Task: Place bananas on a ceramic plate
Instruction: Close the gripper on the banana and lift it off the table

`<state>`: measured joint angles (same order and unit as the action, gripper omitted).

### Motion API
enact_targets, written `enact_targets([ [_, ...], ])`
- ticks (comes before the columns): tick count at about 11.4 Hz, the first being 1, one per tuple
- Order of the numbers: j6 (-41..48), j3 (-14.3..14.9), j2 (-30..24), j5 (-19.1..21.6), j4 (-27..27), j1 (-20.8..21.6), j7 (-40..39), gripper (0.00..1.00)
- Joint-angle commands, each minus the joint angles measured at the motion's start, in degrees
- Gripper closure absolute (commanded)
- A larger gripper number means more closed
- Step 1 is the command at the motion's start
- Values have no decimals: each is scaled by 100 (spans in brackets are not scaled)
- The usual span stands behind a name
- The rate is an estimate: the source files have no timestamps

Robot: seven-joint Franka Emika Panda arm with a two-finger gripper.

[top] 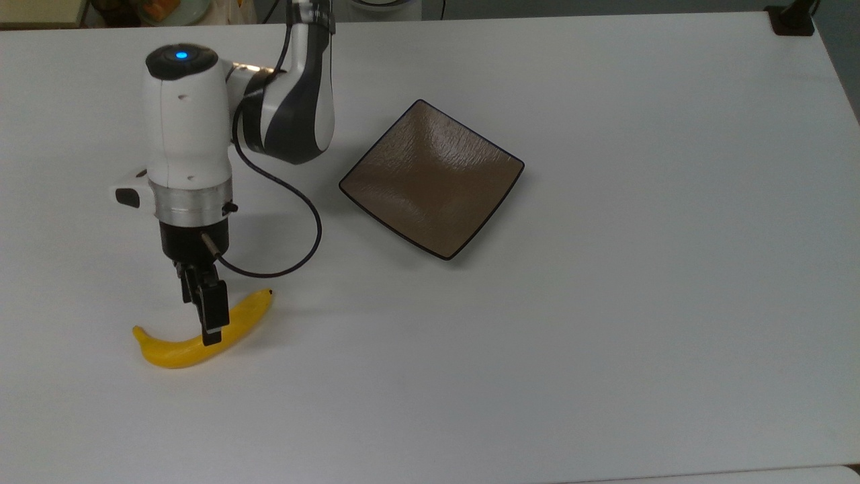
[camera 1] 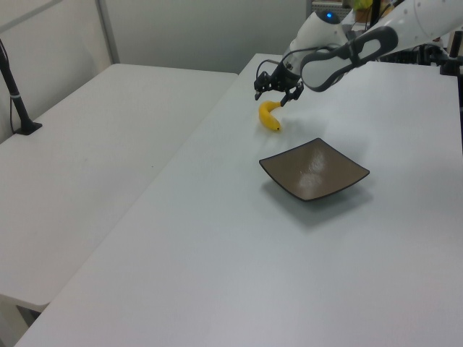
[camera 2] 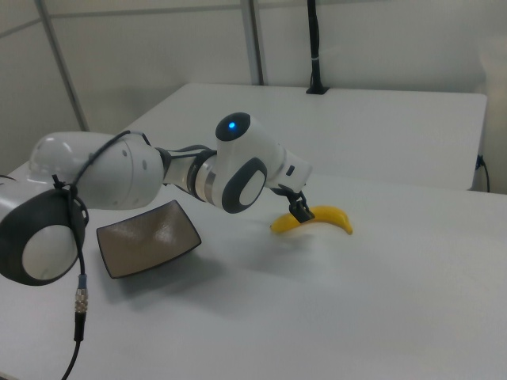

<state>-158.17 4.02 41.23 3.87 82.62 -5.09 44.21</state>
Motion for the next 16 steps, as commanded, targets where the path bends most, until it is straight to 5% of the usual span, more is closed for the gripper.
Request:
enact_targets([
  [1, -91, 99, 508, -192, -545, 25, 132, 1],
  [4, -99, 99, 571, -404, -528, 16, 123, 28],
  [5, -100, 99, 579, -422, -502, 16, 115, 49],
  [8, -100, 90, 588, -431, -501, 16, -8, 70],
  [12, -73, 90, 405, -527, -405, 8, -44, 76],
  [16, 338, 73, -403, -448, 78, 8, -342, 76],
])
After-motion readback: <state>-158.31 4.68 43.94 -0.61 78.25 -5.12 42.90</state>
